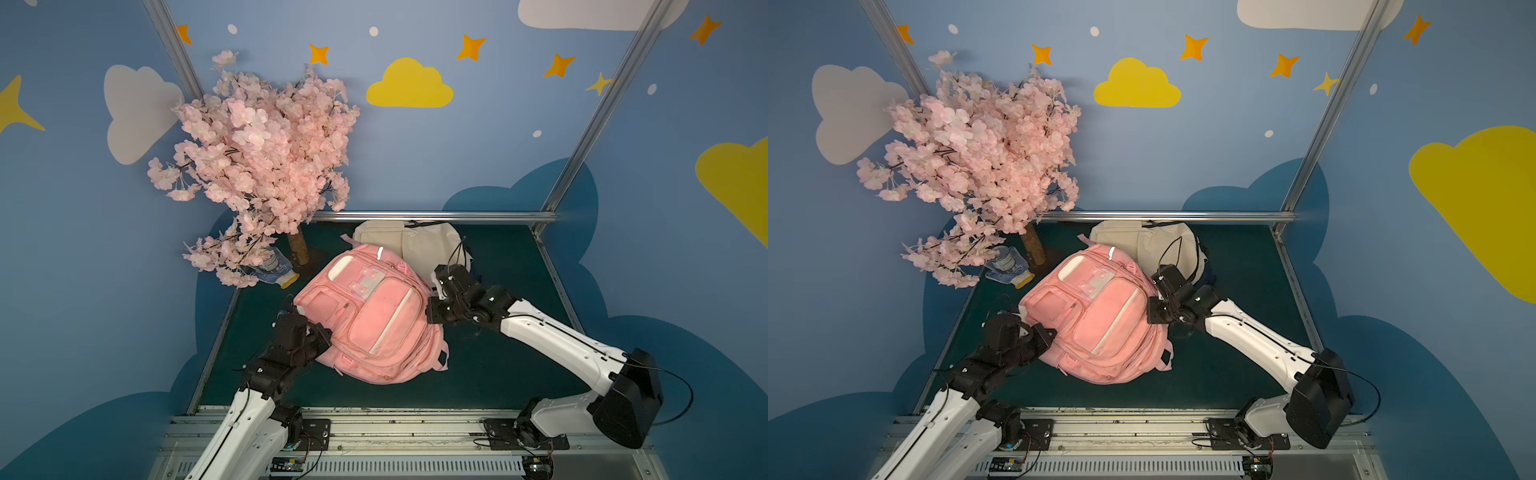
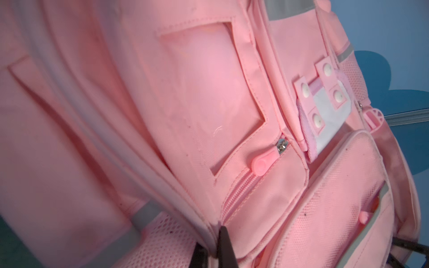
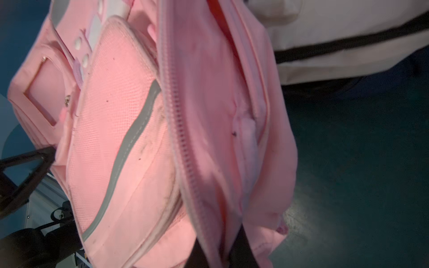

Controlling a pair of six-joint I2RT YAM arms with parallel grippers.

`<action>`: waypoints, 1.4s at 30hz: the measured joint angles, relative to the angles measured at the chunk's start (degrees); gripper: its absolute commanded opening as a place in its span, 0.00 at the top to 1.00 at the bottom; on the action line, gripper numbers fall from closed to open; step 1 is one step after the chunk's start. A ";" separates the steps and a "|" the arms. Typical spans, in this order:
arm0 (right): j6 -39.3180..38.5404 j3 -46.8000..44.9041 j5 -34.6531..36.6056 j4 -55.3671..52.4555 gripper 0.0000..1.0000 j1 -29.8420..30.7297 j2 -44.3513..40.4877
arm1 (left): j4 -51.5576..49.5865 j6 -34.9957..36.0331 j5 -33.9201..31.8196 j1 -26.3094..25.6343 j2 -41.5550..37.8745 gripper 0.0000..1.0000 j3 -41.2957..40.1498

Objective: Zip up the backpack
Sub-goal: Adjust the backpack at the center of the board.

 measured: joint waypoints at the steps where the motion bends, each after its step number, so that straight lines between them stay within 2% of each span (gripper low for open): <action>1: -1.70 2.27 -0.26 -0.79 1.00 -1.16 0.61 | 0.55 -1.46 -0.07 -1.29 -0.96 0.97 -0.33; 6: -7.63 10.78 -1.55 -2.95 1.00 -6.38 6.80 | 6.27 -7.76 -2.34 -8.87 -1.16 0.97 -2.43; 9: -9.14 14.56 -1.88 -4.13 1.00 -9.62 12.81 | 10.58 -10.51 -4.13 -14.32 5.05 0.97 -2.47; 11: -9.57 16.22 -1.84 -4.96 0.94 -11.17 16.57 | 13.42 -12.00 -5.14 -17.31 9.88 0.97 -2.47; 12: -9.64 17.07 -1.70 -5.35 0.86 -11.82 18.69 | 14.95 -12.79 -5.51 -18.60 12.57 0.97 -2.47; 15: -8.79 19.96 -1.27 -5.51 0.50 -13.40 23.69 | 17.42 -14.84 -6.19 -20.41 18.14 0.97 -2.51; 17: -8.35 22.97 -1.90 -5.35 0.36 -14.12 25.40 | 18.23 -15.93 -6.21 -20.83 20.94 0.97 -2.91; 19: -7.96 24.90 -1.75 -4.90 0.28 -13.99 24.70 | 19.32 -17.00 -6.21 -21.00 23.50 0.97 -3.41; 23: -7.91 22.60 0.68 -4.02 0.28 -9.03 17.68 | 21.35 -18.21 -6.21 -21.03 26.34 0.97 -3.63; 28: -7.74 9.97 1.73 -0.22 0.36 3.21 2.05 | 22.80 -18.64 -6.19 -21.14 28.46 0.96 -3.39; 30: -7.17 3.23 2.05 1.95 0.37 8.37 -3.54 | 23.21 -18.64 -6.19 -21.20 28.85 0.91 -3.39; 33: -6.01 -7.26 3.30 6.38 0.38 15.15 -8.66 | 23.02 -18.47 -5.86 -21.24 28.83 0.76 -3.15; 35: -5.07 -13.53 4.33 9.46 0.38 19.08 -9.79 | 22.60 -17.81 -5.22 -21.42 28.04 0.68 -3.13; 38: -4.13 -20.20 6.10 13.00 0.37 24.17 -9.03 | 19.69 -16.90 -4.70 -21.64 24.33 0.61 -2.97; 42: -3.63 -21.75 8.44 17.11 0.38 29.88 -4.33 | 12.00 -16.37 -5.20 -21.66 14.88 0.55 -2.69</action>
